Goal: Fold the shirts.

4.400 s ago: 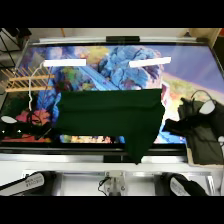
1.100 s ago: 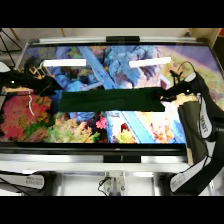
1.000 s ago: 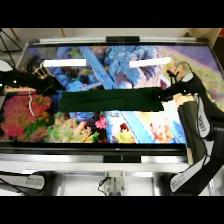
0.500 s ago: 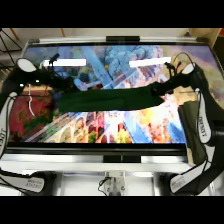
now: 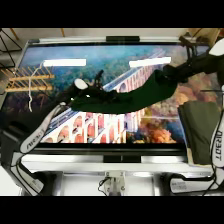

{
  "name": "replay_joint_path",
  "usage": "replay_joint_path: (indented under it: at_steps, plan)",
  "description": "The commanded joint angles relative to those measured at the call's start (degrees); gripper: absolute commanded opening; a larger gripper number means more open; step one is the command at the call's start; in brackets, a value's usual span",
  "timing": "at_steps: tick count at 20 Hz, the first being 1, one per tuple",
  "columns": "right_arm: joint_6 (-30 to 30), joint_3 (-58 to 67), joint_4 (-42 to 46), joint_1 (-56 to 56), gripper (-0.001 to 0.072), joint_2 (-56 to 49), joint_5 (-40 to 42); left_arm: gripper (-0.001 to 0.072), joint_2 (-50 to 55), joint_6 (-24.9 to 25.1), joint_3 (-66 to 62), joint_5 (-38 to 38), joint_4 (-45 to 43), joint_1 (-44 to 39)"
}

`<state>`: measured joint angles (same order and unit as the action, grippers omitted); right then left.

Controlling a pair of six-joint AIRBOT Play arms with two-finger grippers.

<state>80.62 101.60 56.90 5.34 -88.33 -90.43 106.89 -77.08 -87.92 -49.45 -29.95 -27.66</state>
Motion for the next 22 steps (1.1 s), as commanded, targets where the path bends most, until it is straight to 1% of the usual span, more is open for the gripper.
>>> replay_joint_path:
  at_steps: [1,4,5,6,7,8,10,11,13,15,19,22]
  plan:
    - [2.49,0.24,-4.26,-0.04,0.0069,4.33,-3.89,0.0036,3.87,0.74,0.02,9.66,8.76,-6.45]
    - [3.8,0.24,-9.77,-0.04,0.0069,5.9,-3.87,0.0036,6.51,1.18,0.0,11.15,18.08,-10.29]
    - [4.2,0.24,-10.88,-0.07,0.0068,5.97,-3.85,0.0036,6.86,2.51,0.0,12.24,19.65,-11.19]
    - [4.35,0.24,-10.97,-0.24,0.0069,5.95,-3.82,0.0035,6.82,3.85,0.0,12.37,19.67,-11.3]
    - [4.33,0.22,-10.67,-0.48,0.0068,5.88,-3.5,0.0034,6.49,5.49,0.02,11.17,19.43,-10.34]
    - [4.31,0.22,-10.27,-0.68,0.0068,5.86,-2.93,0.0033,5.79,6.08,0.04,9.77,18.08,-8.72]
    - [4.28,0.22,-9.92,-2.03,0.0068,5.22,-0.79,0.0032,2.86,5.66,0.04,6.75,12.17,-3.48]
    - [4.28,0.22,-9.94,-3.19,0.0068,4.52,0.59,0.0032,0.59,4.39,0.07,4.9,8.63,0.09]
    - [4.13,0.22,-9.97,-6.6,0.0068,2.4,3.45,0.0032,-5.01,3.72,0.04,1.62,1.97,7.87]
    - [3.52,0.22,-10.14,-10.99,0.0068,-0.57,7.3,0.0032,-11.56,2.84,0.04,-1.01,-2.43,16.44]
    - [2.75,0.24,-10.14,-21.66,0.0069,-8.7,18.1,0.0033,-24.57,2.86,0.04,-6.32,-3.76,32.98]
    - [4.55,0.24,-10.8,-28.89,0.0076,-17.4,25.46,0.0034,-33.18,2.91,0.04,-11.85,-3.78,41.4]
